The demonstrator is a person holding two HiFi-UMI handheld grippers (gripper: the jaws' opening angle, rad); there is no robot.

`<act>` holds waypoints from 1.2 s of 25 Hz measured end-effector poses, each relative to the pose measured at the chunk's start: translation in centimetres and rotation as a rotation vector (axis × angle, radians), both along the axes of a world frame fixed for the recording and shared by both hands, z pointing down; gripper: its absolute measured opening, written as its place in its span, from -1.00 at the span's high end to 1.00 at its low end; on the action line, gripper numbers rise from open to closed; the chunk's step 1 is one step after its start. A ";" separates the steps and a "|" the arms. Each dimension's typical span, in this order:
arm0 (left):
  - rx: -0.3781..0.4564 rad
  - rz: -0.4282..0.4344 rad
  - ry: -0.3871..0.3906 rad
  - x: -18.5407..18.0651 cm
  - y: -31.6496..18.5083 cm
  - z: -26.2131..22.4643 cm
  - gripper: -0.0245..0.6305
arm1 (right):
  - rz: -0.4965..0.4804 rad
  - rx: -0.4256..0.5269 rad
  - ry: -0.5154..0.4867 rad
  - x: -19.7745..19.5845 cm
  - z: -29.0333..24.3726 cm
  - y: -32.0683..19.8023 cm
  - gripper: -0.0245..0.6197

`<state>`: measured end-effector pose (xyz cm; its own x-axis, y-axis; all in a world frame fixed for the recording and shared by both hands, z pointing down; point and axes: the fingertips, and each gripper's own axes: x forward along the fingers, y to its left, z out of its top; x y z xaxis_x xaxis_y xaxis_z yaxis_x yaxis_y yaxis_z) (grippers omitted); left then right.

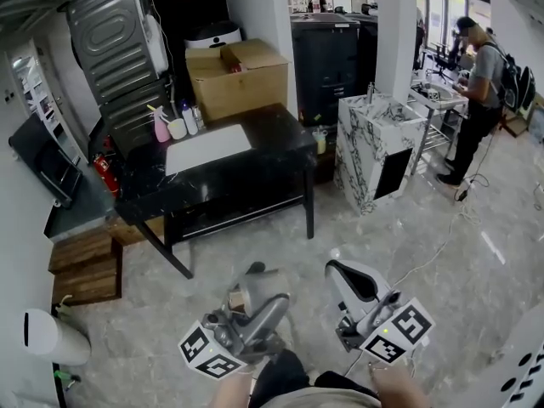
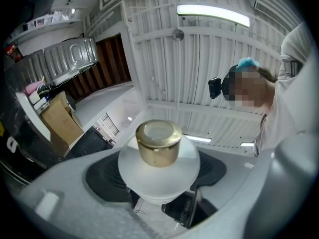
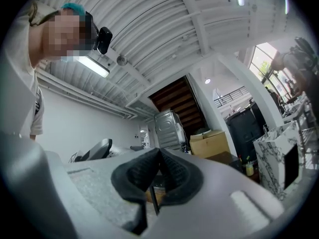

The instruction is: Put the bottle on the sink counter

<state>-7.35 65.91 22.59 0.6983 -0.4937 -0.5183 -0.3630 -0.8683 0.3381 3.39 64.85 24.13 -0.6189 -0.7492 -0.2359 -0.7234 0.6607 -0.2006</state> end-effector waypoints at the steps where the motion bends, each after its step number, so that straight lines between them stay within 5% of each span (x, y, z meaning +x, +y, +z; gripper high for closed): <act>1: -0.001 -0.002 -0.004 0.1 -1.0 0.0 -0.10 | 0.002 -0.002 0.003 0.0 0.1 -1.0 0.91; 19: 0.018 0.011 -0.045 -3.3 -26.6 -0.5 -0.10 | 0.038 0.018 0.052 -3.5 -1.5 -27.1 0.91; 30: 0.012 0.039 -0.026 -6.4 -37.1 0.2 -0.10 | 0.053 0.065 0.043 -6.6 -2.3 -35.9 0.91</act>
<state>-13.74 28.77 22.82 0.7304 -0.4598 -0.5050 -0.3372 -0.8858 0.3187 -3.19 28.98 21.78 -0.5896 -0.7650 -0.2591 -0.7646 0.6320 -0.1260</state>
